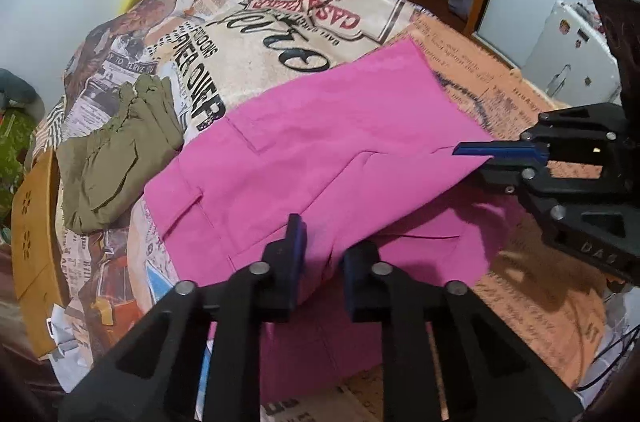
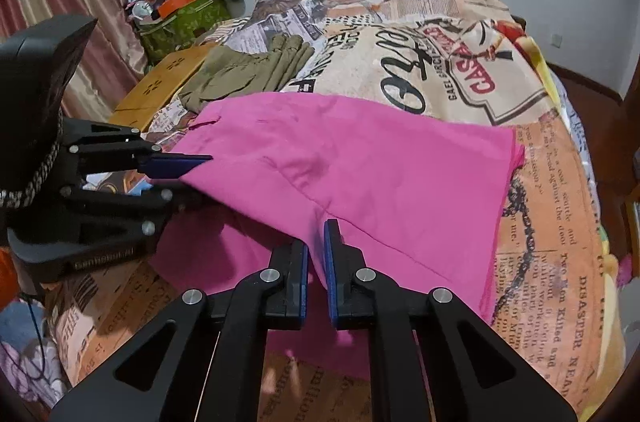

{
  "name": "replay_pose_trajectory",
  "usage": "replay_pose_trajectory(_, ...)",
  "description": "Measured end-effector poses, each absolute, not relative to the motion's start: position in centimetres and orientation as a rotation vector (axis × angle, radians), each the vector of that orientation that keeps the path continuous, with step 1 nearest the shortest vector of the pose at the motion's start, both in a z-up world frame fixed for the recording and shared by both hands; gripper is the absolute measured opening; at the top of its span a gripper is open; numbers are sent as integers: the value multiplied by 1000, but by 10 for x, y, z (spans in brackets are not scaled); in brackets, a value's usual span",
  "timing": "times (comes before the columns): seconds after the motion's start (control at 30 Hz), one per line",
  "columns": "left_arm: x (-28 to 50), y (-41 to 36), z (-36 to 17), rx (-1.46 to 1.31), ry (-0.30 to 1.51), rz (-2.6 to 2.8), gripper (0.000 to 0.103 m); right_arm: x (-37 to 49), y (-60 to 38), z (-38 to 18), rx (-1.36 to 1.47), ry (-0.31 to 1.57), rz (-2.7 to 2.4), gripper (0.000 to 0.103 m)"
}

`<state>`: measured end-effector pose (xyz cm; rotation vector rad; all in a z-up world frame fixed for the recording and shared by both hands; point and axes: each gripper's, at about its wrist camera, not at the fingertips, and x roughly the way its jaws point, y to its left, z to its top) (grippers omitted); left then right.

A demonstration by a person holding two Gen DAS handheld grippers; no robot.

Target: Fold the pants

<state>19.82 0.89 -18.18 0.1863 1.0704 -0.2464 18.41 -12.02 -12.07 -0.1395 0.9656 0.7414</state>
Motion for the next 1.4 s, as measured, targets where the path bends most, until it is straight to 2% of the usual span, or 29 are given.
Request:
replay_pose_trajectory(0.4,167,-20,-185,258,1064,-293,14,167,-141,-124,-146,1003,723,6)
replay_pose_trajectory(0.67,168,-11,-190,156,1102,-303,16,163,-145,-134,-120,1058,733,7)
replay_pose_trajectory(0.8,164,-9,-190,140,1108,-318,23,164,-147,-141,-94,1098,735,7)
replay_pose_trajectory(0.9,158,-7,-187,125,1107,-326,42,163,-150,-144,-76,1113,730,7)
replay_pose_trajectory(0.97,153,-4,-183,109,1100,-329,60,161,-152,-145,-69,1113,727,7)
replay_pose_trajectory(1.17,143,9,-177,112,1073,-275,67,161,-153,-143,-66,1094,713,7)
replay_pose_trajectory(1.27,146,12,-183,122,1092,-249,67,162,-149,-144,-81,1102,710,7)
replay_pose_trajectory(1.4,148,8,-188,140,1093,-240,67,165,-141,-145,-103,1097,716,24)
